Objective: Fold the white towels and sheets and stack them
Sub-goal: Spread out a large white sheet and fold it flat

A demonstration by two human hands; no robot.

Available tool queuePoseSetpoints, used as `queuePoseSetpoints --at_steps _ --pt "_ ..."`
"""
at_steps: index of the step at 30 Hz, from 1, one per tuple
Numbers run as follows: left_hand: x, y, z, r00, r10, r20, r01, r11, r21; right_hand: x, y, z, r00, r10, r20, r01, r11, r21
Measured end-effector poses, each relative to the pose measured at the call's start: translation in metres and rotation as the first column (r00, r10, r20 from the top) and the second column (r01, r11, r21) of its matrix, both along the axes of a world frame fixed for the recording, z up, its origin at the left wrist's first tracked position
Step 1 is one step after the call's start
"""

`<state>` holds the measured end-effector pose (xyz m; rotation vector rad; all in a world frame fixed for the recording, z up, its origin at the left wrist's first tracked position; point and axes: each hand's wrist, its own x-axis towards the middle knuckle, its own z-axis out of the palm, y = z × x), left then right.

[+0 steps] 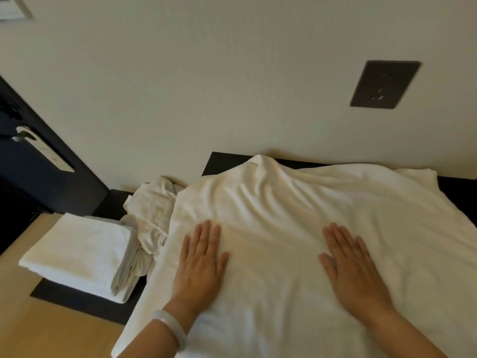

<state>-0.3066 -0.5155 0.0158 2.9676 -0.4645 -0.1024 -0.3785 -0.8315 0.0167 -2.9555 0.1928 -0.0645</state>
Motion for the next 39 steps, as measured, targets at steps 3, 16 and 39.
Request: queuePoseSetpoints --at_steps 3,16,39 --pt "-0.026 0.007 -0.001 0.998 -0.058 0.027 0.058 0.998 0.0 -0.038 0.007 0.003 0.996 -0.034 0.082 0.03 0.998 0.046" --pt "-0.017 -0.009 0.008 0.98 -0.201 -0.001 0.201 0.98 0.004 -0.012 0.039 0.017 0.999 -0.002 -0.041 0.002 1.0 -0.016" --pt "0.174 -0.073 0.064 0.819 -0.361 -0.445 0.212 0.912 -0.351 0.166 -0.021 0.058 0.905 0.23 -0.357 -0.202 0.973 0.113"
